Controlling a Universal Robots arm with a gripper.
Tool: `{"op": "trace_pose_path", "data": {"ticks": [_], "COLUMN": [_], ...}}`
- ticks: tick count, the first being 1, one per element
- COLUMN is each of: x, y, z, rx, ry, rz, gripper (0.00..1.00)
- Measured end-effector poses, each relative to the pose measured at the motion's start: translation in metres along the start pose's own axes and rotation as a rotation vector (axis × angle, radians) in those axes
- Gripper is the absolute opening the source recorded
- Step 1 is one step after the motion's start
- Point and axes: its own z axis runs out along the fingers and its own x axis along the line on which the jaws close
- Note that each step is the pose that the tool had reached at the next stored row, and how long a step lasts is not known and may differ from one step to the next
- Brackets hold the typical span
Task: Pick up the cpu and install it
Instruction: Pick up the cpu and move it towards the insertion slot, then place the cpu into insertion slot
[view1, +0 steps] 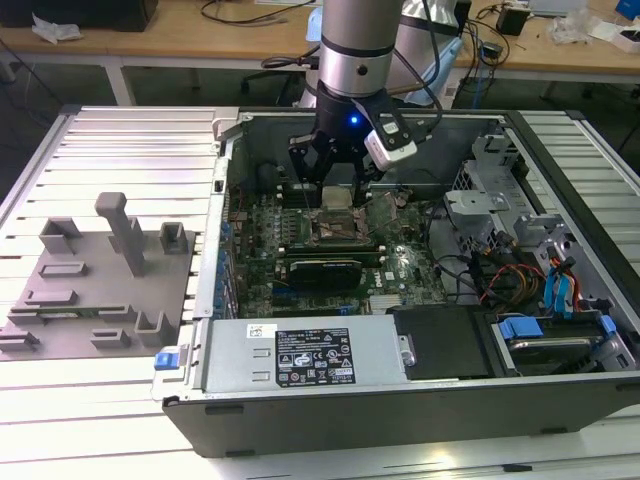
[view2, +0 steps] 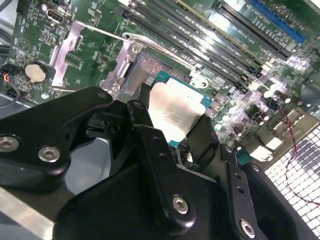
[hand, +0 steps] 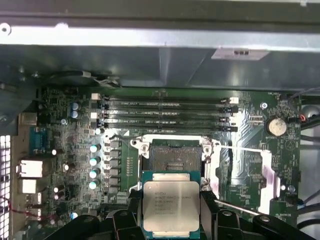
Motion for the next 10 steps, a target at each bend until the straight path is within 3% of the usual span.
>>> {"op": "trace_pose_path", "data": {"ticks": [2,10], "x": [-0.0001,-0.0003], "y": [0.0026,0.0028], "z": [0.0005,0.0006], "rx": [0.0,0.0], "ry": [0.0,0.0], "rz": [0.0,0.0], "gripper": [0.55,0.55]}}
